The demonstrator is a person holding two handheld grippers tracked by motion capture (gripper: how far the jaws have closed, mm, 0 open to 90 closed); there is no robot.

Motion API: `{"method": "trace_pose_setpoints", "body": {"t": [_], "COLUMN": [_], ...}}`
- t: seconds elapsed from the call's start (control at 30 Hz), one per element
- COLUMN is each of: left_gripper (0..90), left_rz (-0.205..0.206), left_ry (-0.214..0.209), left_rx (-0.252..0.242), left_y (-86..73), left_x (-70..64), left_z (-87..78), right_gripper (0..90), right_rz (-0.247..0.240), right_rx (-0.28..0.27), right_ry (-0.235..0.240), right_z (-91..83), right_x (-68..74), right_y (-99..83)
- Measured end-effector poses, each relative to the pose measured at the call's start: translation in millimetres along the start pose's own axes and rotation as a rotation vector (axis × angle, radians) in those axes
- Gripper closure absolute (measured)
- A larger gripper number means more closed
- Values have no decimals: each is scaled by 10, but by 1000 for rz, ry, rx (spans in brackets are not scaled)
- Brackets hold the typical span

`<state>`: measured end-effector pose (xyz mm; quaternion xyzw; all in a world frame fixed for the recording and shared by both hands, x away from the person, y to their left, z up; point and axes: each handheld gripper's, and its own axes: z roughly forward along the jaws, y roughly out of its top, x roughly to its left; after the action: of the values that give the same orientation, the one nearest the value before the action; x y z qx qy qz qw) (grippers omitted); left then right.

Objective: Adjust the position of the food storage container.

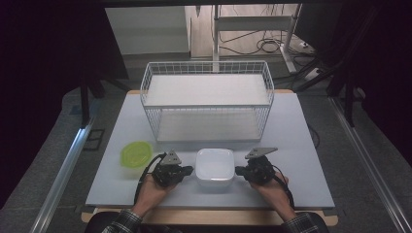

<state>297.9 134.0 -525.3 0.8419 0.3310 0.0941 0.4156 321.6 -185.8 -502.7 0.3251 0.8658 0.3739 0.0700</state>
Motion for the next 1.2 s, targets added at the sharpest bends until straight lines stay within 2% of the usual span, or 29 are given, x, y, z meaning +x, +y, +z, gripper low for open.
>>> {"method": "trace_pose_setpoints", "body": {"t": [0.2, 0.3, 0.37, 0.47, 0.57, 0.7, 0.83, 1.07, 1.2], "left_gripper": [835, 762, 680, 560, 495, 394, 315, 234, 193], "left_rz": [-6, 7, 19, 23, 29, 51, 53, 24, 16], "left_ry": [13, 35, 56, 66, 67, 64, 59, 42, 50], "left_rx": [9, 17, 22, 24, 27, 32, 27, 0, -13], "left_y": [-11, -18, -26, -44, -59, -77, -89, -92, -82], "left_x": [20, 20, 21, 27, 27, 27, 30, 60, 58], "left_z": [-49, -98, -125, -141, -152, -159, -171, -206, -218], "right_gripper": [869, 826, 777, 686, 592, 460, 364, 305, 288], "right_rz": [-7, -9, -11, -2, -12, -18, -15, -8, -1], "right_rx": [-4, -16, -27, -40, -54, -64, -65, -59, -69], "right_ry": [5, -29, -45, -60, -75, -74, -68, -63, -59], "right_z": [-3, -61, -93, -129, -149, -160, -151, -142, -150], "right_x": [21, 1, -19, -47, -56, -76, -96, -102, -104], "right_y": [7, 0, -6, -17, -28, -51, -76, -90, -93]}}
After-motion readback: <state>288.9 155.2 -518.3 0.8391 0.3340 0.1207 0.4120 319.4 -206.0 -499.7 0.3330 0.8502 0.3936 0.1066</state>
